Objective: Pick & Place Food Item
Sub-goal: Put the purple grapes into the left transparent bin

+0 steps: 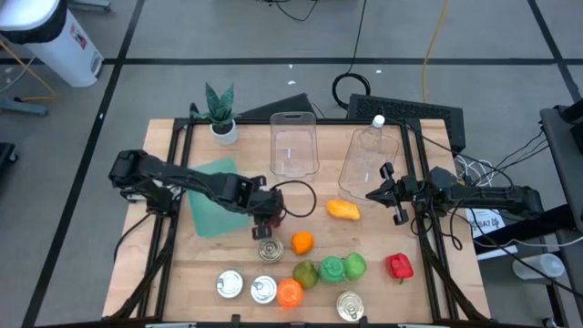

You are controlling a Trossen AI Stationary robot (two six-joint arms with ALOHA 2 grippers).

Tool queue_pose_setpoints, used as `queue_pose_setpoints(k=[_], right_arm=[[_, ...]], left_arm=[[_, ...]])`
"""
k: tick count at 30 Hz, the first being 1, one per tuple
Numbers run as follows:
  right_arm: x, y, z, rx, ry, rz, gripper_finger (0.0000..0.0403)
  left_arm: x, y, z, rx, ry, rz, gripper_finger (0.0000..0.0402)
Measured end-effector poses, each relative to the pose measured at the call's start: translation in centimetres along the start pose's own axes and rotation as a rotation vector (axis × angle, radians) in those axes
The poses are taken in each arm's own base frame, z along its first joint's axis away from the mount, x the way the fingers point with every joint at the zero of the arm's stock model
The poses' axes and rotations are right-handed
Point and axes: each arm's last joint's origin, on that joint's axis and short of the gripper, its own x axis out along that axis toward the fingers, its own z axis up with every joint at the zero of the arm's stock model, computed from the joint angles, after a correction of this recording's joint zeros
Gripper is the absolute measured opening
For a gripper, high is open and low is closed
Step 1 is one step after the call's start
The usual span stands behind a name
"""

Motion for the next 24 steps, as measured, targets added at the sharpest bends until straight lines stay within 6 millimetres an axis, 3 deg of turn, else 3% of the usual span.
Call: queue_pose_setpoints(k=[6, 10, 16, 24], right_arm=[[0.0, 0.0, 0.0, 0.0, 0.0, 0.0, 0.0004], [0.0, 0.0, 0.0, 0.007, -0.001, -0.001, 0.0004], [0.0, 0.0, 0.1, 0.008, -0.013, -0.001, 0.0004], [0.0, -0.1, 0.4, 0.046, -0.04, -0.054, 0.0004]], left_arm=[[-1.2, 0.2, 0.4, 0.013, 0.002, 0.043, 0.0049], [-3.0, 0.5, 1.0, 0.04, -0.031, 0.069, 0.0049], [-8.7, 2.1, 0.1, 0.035, -0.2, 0.075, 0.0049], [-16.2, 4.7, -4.4, -0.029, -0.44, 0.099, 0.0049]])
